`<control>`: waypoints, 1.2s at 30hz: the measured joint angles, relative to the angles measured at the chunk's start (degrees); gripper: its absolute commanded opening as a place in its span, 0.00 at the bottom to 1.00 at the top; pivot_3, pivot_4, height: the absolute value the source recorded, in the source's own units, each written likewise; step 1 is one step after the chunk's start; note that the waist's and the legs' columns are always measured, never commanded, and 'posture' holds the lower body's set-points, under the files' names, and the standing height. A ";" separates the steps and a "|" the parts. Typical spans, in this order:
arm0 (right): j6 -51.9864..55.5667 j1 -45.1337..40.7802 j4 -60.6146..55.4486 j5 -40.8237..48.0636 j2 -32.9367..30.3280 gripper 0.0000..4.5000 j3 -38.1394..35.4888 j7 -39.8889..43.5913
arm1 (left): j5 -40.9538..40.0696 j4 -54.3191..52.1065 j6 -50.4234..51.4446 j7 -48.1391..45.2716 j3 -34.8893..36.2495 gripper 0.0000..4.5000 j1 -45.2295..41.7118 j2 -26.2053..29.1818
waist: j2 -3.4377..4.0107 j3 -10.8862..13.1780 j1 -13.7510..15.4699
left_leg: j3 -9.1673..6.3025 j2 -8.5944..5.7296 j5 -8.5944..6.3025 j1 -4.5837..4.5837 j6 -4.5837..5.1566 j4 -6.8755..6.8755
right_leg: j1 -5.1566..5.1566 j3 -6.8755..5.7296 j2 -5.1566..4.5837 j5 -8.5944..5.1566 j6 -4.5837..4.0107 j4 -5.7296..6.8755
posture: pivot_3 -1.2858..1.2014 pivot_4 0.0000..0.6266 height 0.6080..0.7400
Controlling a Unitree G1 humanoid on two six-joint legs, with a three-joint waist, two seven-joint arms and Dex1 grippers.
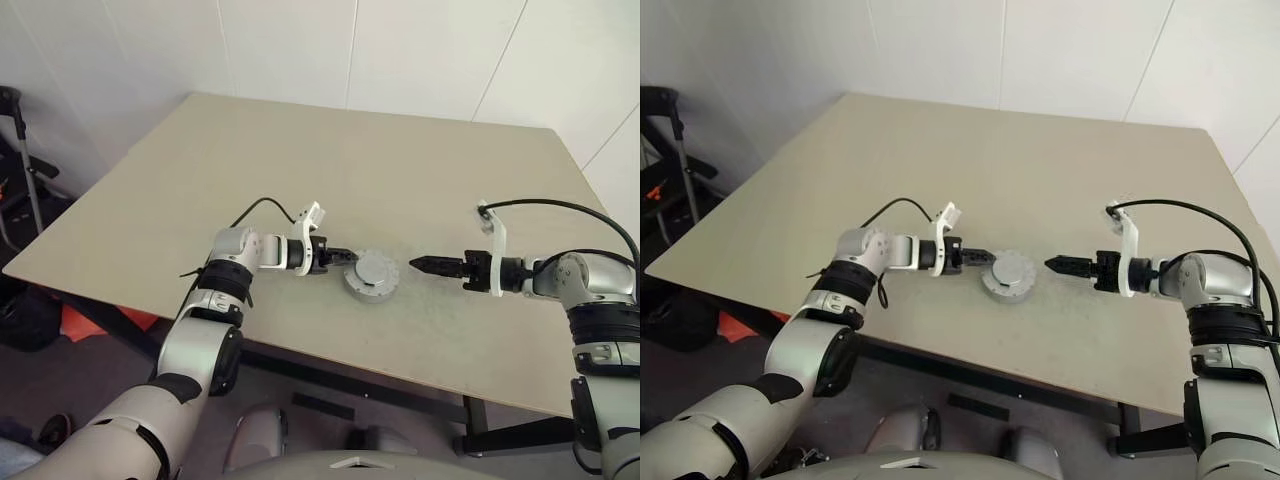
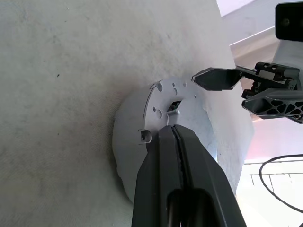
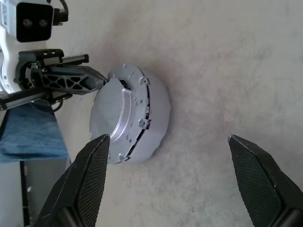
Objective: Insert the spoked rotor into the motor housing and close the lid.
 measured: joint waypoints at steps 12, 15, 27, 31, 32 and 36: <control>5.95 2.94 -4.74 3.70 11.63 0.99 -4.88 -6.44 | 0.01 -0.05 -0.09 1.01 0.43 0.00 0.25 0.79 | 0.06 -0.05 -0.59 | 0.01 0.05 0.14 0.40 -0.28 -0.07 | 0.26 0.00 0.02 -0.01 0.00 0.05 | 0.52 0.00 1.00; 5.81 2.04 -3.35 3.69 14.27 0.99 -6.45 -8.65 | 0.14 -0.03 -0.20 1.23 0.56 0.00 0.27 1.20 | 0.05 -0.04 -0.86 | 0.01 0.08 0.20 0.65 -0.69 -0.15 | 0.37 -0.01 0.02 -0.01 0.01 0.05 | 0.52 0.00 1.00; 7.74 -0.19 -1.42 3.91 21.29 0.99 -11.27 -15.42 | 0.87 -0.02 -0.58 2.34 1.69 0.00 0.44 2.54 | -0.07 0.03 -2.38 | 0.27 0.19 0.43 1.68 -1.05 -0.98 | 0.82 -0.06 0.02 -0.25 0.42 -0.16 | 0.52 0.00 1.00; 9.23 -1.12 -1.42 4.14 22.23 0.99 -11.25 -15.49 | 0.86 -0.12 -0.73 2.34 2.09 0.00 0.43 2.56 | -0.07 0.03 -2.29 | 0.28 0.19 0.52 1.60 -1.19 -1.34 | 0.61 -0.07 0.08 -0.14 -0.12 -0.13 | 0.52 0.00 1.00; 9.49 -1.28 -1.42 4.15 22.35 0.99 -11.24 -15.49 | 0.85 -0.15 -0.75 2.31 2.15 0.00 0.43 2.56 | -0.06 0.03 -2.24 | 0.28 0.19 0.56 1.57 -1.21 -1.38 | 0.56 -0.07 0.09 -0.16 -0.18 -0.14 | 0.52 0.00 1.00; 9.68 -2.09 -1.38 4.17 24.87 0.99 -11.24 -15.97 | 0.70 -0.31 -1.12 2.25 2.35 0.00 0.38 2.32 | -0.06 0.02 -2.21 | 0.28 0.20 0.59 1.13 -1.18 -1.39 | 0.12 -0.07 0.09 -0.20 -0.26 -0.10 | 0.52 0.00 1.00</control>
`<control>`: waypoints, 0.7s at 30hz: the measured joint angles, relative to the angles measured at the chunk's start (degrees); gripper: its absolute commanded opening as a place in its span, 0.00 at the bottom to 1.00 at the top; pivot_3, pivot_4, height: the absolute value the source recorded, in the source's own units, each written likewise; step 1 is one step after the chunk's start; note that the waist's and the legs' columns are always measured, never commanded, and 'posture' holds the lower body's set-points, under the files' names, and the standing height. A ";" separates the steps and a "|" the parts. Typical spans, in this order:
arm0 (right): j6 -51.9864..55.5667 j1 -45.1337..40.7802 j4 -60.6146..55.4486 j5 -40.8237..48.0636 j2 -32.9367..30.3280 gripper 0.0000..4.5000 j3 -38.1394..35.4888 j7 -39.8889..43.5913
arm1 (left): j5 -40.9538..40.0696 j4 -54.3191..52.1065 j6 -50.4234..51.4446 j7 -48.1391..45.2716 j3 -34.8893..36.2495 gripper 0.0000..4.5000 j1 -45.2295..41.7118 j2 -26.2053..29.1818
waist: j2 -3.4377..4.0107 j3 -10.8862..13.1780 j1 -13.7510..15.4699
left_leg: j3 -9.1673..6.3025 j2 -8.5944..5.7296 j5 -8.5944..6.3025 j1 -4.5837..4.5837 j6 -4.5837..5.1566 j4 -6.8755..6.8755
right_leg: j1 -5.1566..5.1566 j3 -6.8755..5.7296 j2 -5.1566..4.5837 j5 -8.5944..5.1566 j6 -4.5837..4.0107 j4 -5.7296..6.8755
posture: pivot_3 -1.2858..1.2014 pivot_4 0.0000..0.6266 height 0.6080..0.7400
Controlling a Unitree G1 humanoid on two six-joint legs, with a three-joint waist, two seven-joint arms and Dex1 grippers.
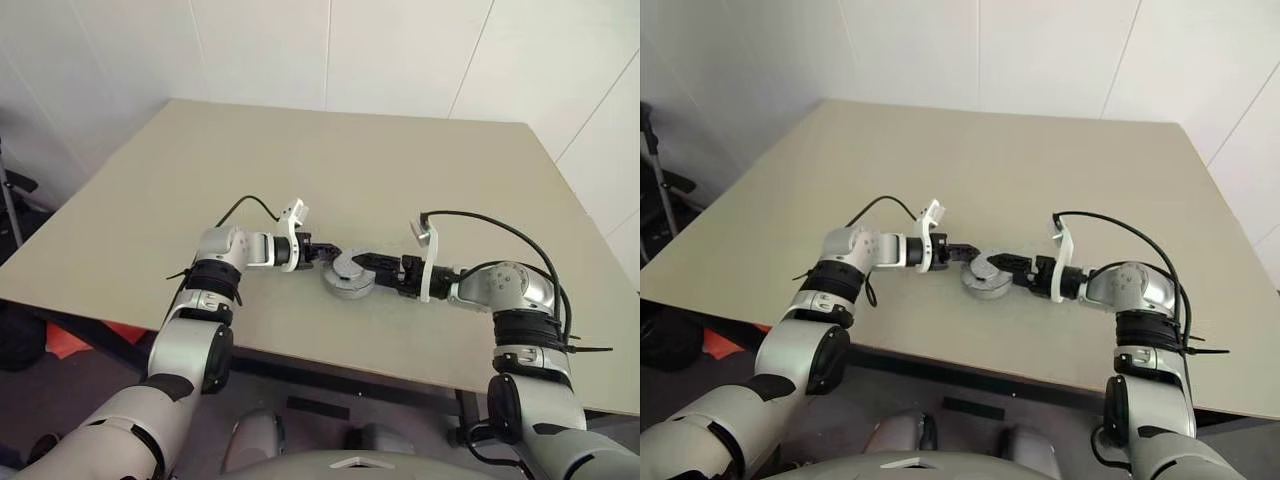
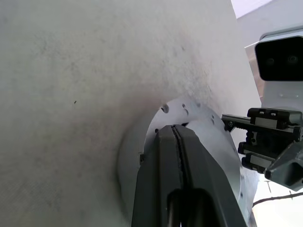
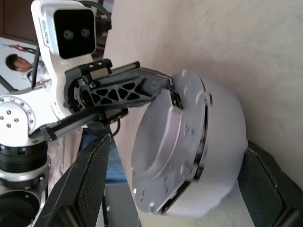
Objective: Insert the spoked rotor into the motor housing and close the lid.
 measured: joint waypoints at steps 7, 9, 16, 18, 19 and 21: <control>-0.16 -0.58 -0.13 0.00 1.84 0.96 0.50 -0.64 | -0.32 -0.19 -0.15 0.02 0.02 0.00 -0.05 -0.35 | 0.00 0.00 0.13 | -0.01 0.01 -0.02 -0.39 0.03 0.10 | -0.33 -0.03 -0.01 0.01 -0.02 0.08 | 0.52 0.00 1.00; -0.22 -0.57 0.06 -0.06 1.85 0.87 0.62 -1.01 | -0.32 -0.20 -0.12 0.04 0.00 0.00 -0.05 -0.34 | 0.00 0.00 0.18 | -0.01 0.01 -0.02 -0.39 0.03 0.10 | -0.33 -0.03 -0.01 0.01 -0.02 0.08 | 0.52 0.00 1.00; -0.73 -0.26 0.96 -0.17 0.84 0.48 2.55 -0.91 | -0.54 -0.31 -0.24 0.03 0.00 0.00 -0.47 -0.44 | 0.00 0.00 0.37 | -0.01 0.00 -0.03 -0.46 0.04 0.11 | -0.35 -0.03 -0.02 0.01 -0.01 0.06 | 0.52 0.00 1.00; -1.05 -0.27 1.07 -0.17 0.64 0.48 2.75 -0.63 | -0.51 -0.30 -0.27 0.04 -0.03 0.00 -0.52 -0.46 | 0.00 0.00 0.45 | -0.01 0.00 -0.03 -0.46 0.04 0.11 | -0.34 -0.03 -0.02 0.01 -0.01 0.06 | 0.52 0.00 1.00; -1.19 -0.27 1.21 -0.16 0.60 0.48 2.78 -0.53 | -0.49 -0.29 -0.35 0.05 -0.03 0.00 -0.52 -0.47 | 0.00 0.00 0.48 | -0.01 0.00 -0.03 -0.46 0.05 0.13 | -0.34 -0.03 -0.02 0.02 -0.01 0.07 | 0.52 0.00 1.00; -1.35 -0.28 1.47 -0.12 0.56 0.48 2.77 -0.47 | -0.43 -0.26 -0.55 0.07 -0.08 0.00 -0.52 -0.54 | 0.00 0.00 0.52 | -0.01 0.00 -0.03 -0.46 0.06 0.15 | -0.33 -0.03 -0.02 0.02 -0.01 0.07 | 0.52 0.00 1.00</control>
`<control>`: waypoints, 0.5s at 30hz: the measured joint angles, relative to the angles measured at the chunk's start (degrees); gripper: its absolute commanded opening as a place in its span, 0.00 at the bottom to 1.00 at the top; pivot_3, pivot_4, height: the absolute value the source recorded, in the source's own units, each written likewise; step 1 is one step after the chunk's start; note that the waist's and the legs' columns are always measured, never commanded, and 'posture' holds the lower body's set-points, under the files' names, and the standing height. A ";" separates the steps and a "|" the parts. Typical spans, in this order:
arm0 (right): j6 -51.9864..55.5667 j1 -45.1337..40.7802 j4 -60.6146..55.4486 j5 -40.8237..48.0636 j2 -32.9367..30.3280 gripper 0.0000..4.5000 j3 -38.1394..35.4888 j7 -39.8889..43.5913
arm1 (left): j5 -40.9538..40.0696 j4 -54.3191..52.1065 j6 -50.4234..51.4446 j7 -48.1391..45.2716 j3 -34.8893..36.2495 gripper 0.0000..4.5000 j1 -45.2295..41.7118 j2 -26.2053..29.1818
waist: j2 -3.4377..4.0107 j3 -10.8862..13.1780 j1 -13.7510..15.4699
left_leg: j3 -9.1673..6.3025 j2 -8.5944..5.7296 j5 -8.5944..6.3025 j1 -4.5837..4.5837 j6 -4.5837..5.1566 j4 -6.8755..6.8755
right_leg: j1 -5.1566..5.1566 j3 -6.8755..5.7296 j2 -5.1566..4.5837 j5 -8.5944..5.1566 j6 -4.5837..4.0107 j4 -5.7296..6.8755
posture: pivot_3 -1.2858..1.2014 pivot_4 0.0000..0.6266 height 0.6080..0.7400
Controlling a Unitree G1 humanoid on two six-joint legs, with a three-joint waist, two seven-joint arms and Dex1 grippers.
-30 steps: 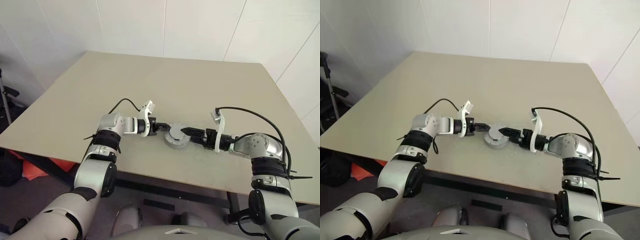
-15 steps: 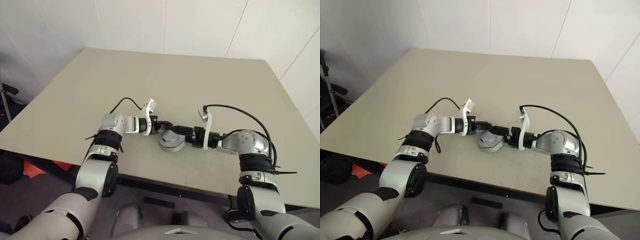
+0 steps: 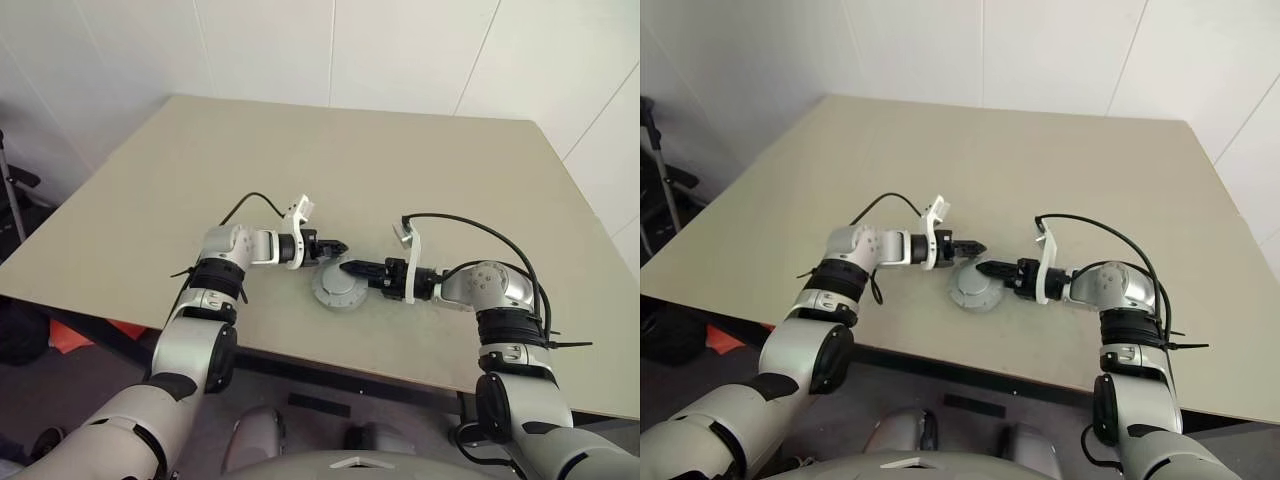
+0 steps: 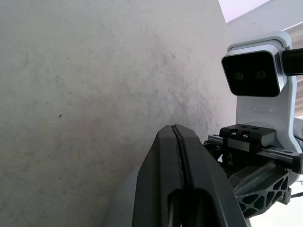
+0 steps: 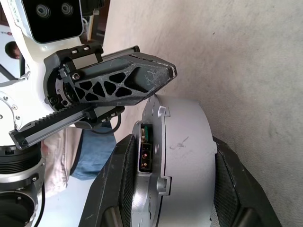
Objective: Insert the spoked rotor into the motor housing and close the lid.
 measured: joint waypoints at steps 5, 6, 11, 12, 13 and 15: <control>-0.38 -0.19 0.71 0.09 0.02 0.47 -0.11 -0.02 | 0.04 0.00 -0.21 0.07 0.00 0.00 0.00 -0.08 | 0.00 0.00 0.00 | 0.00 0.00 0.00 0.02 0.00 0.02 | 0.02 0.00 0.00 0.00 0.00 0.01 | 0.52 0.00 1.00; -0.43 -0.30 1.01 0.10 0.02 0.47 -0.10 -0.02 | 0.04 0.00 -0.25 0.12 0.00 0.00 0.00 -0.08 | 0.00 0.00 0.00 | 0.00 0.00 0.00 0.02 0.00 0.02 | 0.02 0.00 0.00 0.00 0.00 0.02 | 0.52 0.00 1.00; -1.19 -1.39 3.36 0.10 0.27 0.47 -0.62 -0.30 | -0.25 0.25 -1.36 1.26 1.57 0.00 0.14 -0.24 | 0.00 0.00 -0.07 | 0.00 0.00 0.02 0.04 -0.02 0.04 | 0.02 0.00 0.00 0.00 0.00 0.06 | 0.52 0.00 1.00; -1.56 -1.98 4.23 0.10 0.55 0.47 -0.81 -0.63 | -0.32 0.44 -2.15 1.64 2.21 0.00 0.42 -0.30 | 0.00 0.00 -0.16 | 0.00 0.00 0.03 0.04 -0.04 0.06 | 0.01 0.00 0.00 0.01 -0.01 0.07 | 0.52 0.00 1.00; -1.93 -2.49 5.05 0.09 0.85 0.47 -1.15 -1.05 | -0.37 0.54 -3.02 2.01 2.75 0.00 0.77 -0.34 | 0.00 0.00 -0.19 | -0.01 0.01 0.04 0.04 -0.07 0.06 | 0.01 0.00 0.00 0.01 -0.01 0.08 | 0.52 0.00 1.00; -3.10 -3.49 6.89 0.08 1.37 0.47 -1.79 -1.78 | -0.63 0.56 -5.04 2.59 4.27 0.00 1.41 -0.28 | 0.00 0.00 -0.18 | -0.02 0.01 0.05 0.03 -0.08 0.07 | 0.00 -0.02 0.00 0.01 -0.01 0.10 | 0.52 0.00 1.00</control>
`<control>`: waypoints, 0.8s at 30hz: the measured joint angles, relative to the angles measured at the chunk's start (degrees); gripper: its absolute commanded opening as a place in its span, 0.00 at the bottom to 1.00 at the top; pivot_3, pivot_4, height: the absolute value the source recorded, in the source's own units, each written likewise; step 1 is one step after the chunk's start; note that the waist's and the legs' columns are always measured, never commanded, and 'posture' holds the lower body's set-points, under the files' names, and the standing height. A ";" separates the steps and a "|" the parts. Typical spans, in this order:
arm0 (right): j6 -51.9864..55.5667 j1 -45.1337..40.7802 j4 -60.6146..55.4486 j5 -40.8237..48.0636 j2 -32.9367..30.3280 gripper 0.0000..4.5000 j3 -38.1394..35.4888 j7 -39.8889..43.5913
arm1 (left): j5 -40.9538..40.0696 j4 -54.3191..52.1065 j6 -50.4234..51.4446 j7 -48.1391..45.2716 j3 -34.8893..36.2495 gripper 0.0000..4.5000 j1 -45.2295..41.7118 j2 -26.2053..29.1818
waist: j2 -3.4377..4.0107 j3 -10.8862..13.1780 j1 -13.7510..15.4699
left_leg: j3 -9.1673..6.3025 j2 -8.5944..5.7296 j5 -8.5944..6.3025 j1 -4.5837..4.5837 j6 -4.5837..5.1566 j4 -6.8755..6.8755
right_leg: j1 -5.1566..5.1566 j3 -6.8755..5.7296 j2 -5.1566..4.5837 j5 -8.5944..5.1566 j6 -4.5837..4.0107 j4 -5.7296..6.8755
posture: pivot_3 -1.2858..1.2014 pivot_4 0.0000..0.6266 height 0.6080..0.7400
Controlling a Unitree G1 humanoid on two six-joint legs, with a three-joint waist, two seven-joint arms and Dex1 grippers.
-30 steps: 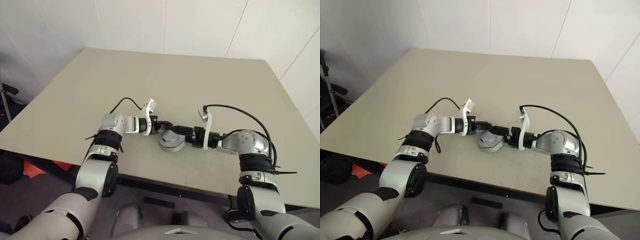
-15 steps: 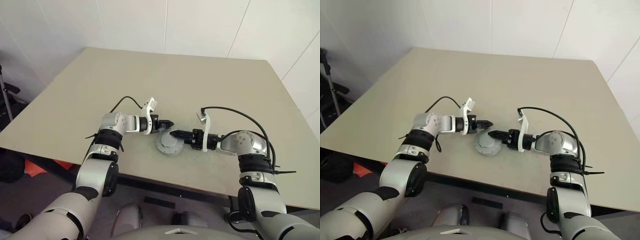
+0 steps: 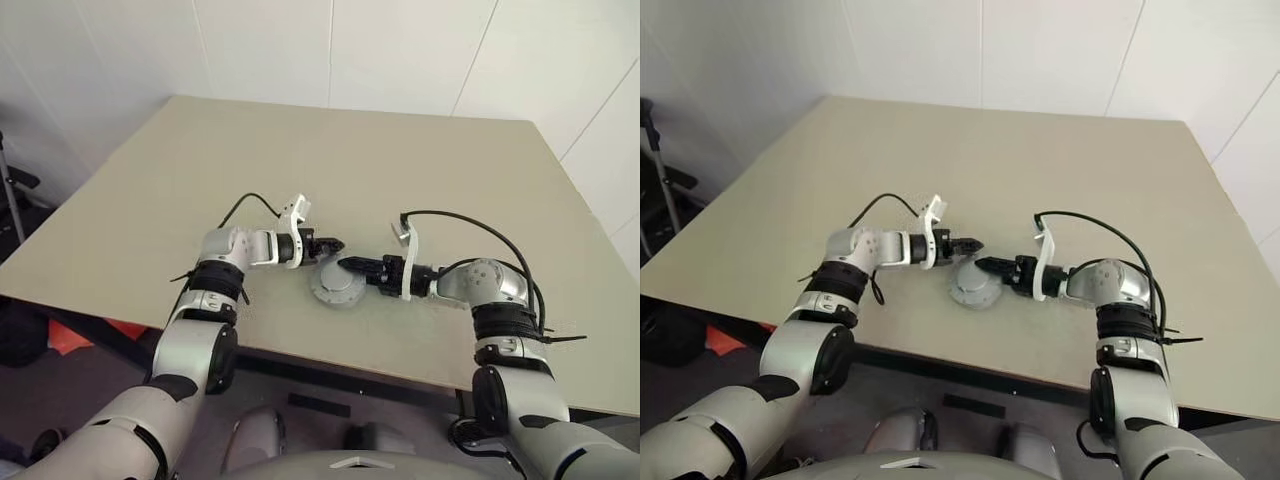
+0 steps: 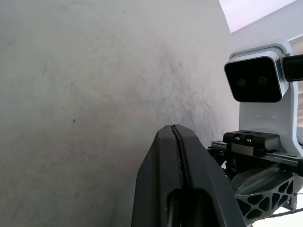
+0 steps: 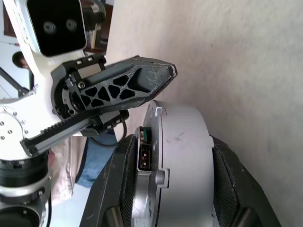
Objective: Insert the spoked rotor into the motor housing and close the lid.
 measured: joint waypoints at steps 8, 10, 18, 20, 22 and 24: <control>-3.56 -1.83 4.49 -0.03 0.23 0.47 -0.47 -0.55 | -1.32 -2.00 -3.89 1.34 3.97 0.00 2.26 1.92 | 0.00 0.00 0.27 | 0.00 0.00 -0.04 -0.09 0.07 0.05 | -0.01 -0.01 -0.01 0.00 0.00 -0.01 | 0.52 0.00 1.00; -4.42 -2.33 5.66 -0.03 0.22 0.47 -0.49 -0.55 | -1.94 -2.87 -3.93 1.65 4.23 0.00 2.92 1.91 | 0.00 0.00 0.42 | 0.00 0.00 -0.04 -0.08 0.07 0.07 | 0.00 -0.02 -0.02 0.00 -0.01 0.00 | 0.52 0.00 1.00; -6.79 -4.81 10.86 0.01 0.24 0.44 -1.23 -1.23 | -2.81 -5.37 -3.92 2.85 4.31 0.00 4.54 1.70 | 0.01 0.00 0.72 | 0.01 0.00 -0.04 -0.08 0.07 0.12 | 0.02 -0.02 -0.02 0.01 0.01 0.03 | 0.52 0.00 1.00; -7.02 -5.08 11.31 0.01 0.23 0.44 -1.48 -1.52 | -3.06 -5.41 -3.92 3.00 4.30 0.00 4.59 1.68 | 0.00 0.00 0.97 | 0.01 0.00 -0.04 -0.08 0.07 0.13 | 0.01 -0.02 -0.02 0.02 0.01 0.03 | 0.52 0.00 1.00; -7.36 -5.28 11.67 0.00 0.16 0.44 -1.59 -1.62 | -3.16 -5.44 -3.92 3.11 4.30 0.00 4.59 1.68 | 0.01 0.00 1.24 | 0.01 0.00 -0.04 -0.07 0.07 0.13 | 0.02 -0.02 -0.02 0.02 0.01 0.03 | 0.52 0.00 1.00; -7.66 -5.38 11.94 0.00 0.10 0.44 -1.63 -1.63 | -3.20 -5.44 -3.92 3.33 4.30 0.00 4.59 1.69 | 0.00 0.00 1.39 | 0.01 0.00 -0.04 -0.07 0.07 0.13 | 0.02 -0.02 -0.02 0.02 0.01 0.03 | 0.52 0.00 1.00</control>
